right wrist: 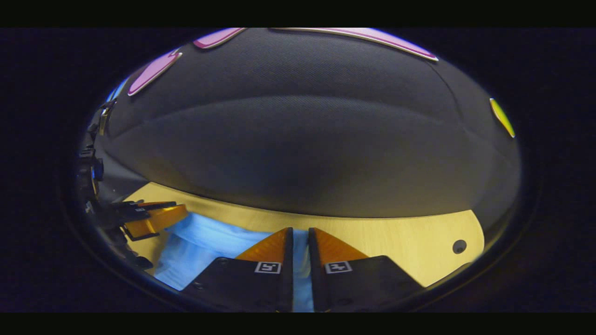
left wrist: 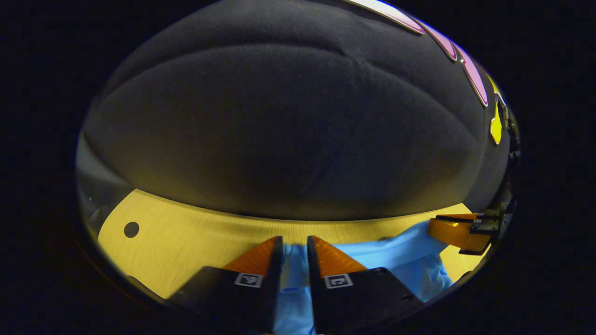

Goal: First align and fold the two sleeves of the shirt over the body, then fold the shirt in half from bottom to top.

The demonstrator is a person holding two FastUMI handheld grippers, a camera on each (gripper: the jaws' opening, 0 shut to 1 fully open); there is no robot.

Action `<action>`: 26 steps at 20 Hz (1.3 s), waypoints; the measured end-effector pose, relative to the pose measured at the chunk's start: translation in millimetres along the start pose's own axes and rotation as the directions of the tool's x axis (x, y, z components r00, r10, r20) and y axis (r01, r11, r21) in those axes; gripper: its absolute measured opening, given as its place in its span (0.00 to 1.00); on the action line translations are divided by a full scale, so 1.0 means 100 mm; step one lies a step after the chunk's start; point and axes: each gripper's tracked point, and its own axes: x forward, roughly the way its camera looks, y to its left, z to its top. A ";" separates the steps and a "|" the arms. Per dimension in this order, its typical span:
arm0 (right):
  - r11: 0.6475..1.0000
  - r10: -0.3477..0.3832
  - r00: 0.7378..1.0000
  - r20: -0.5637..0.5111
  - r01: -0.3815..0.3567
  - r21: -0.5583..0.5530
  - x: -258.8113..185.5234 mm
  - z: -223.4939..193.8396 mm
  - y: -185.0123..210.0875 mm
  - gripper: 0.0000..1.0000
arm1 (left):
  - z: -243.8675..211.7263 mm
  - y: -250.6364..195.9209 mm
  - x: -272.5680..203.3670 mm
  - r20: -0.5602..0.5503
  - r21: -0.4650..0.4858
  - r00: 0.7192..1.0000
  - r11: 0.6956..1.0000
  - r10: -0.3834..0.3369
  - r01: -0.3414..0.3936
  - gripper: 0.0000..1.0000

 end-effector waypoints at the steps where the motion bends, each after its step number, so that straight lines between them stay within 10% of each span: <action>1: 0.999 0.024 1.000 0.013 -0.025 0.029 -0.05 0.06 0.07 0.12 | 0.06 -0.03 -0.09 0.013 0.007 1.000 1.000 -0.007 0.007 0.42; 5: 0.999 -0.026 0.996 0.082 0.023 0.041 -0.53 0.22 -0.01 0.75 | 0.31 -0.13 -0.67 0.117 0.082 0.993 0.997 -0.011 0.001 1.00; 7: 0.998 -0.061 0.991 0.117 0.058 0.034 -0.88 0.32 -0.06 0.97 | 0.44 -0.23 -1.06 0.177 0.108 0.984 0.994 -0.026 0.007 0.98; 16: 0.973 -0.232 0.939 0.254 0.221 0.072 -3.27 0.61 -0.19 0.97 | 0.71 -0.50 -3.52 0.331 0.145 0.937 0.987 -0.111 0.066 0.97; 26: 0.967 -0.252 0.921 0.298 0.254 0.031 -5.66 -0.02 0.15 0.96 | -0.36 -0.34 -6.04 0.315 0.179 0.941 0.982 -0.122 0.067 0.97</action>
